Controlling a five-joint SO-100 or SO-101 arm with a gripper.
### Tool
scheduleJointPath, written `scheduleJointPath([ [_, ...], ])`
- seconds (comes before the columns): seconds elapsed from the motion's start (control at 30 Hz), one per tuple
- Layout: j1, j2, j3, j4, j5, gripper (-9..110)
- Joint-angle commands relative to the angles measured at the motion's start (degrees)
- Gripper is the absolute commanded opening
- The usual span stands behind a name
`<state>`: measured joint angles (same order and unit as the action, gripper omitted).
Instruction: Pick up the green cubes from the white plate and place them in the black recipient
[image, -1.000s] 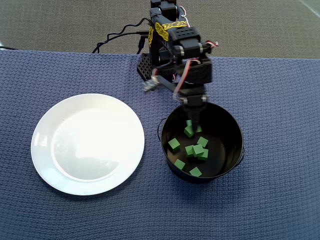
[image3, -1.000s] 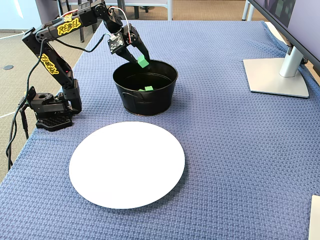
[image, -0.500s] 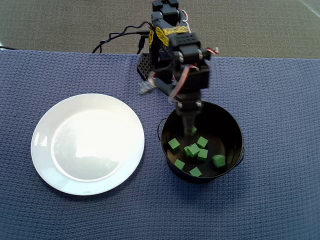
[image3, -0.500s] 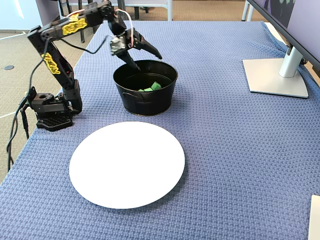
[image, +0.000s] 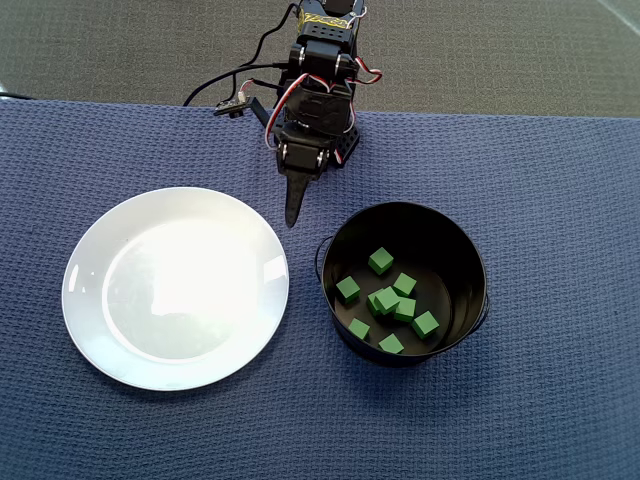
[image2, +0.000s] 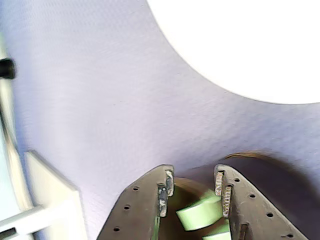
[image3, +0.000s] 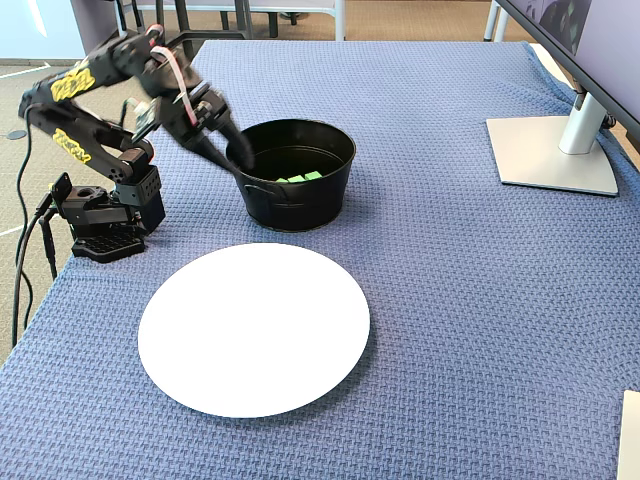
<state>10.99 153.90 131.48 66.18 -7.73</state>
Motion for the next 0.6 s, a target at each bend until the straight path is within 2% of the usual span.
scheduleJointPath([
  [0.0, 1.93, 12.74, 8.79, 2.81, -2.29, 0],
  [0.2, -0.09, 21.18, 19.42, 5.80, -2.20, 0],
  [0.57, -0.35, 23.64, 23.73, 8.53, -1.67, 0],
])
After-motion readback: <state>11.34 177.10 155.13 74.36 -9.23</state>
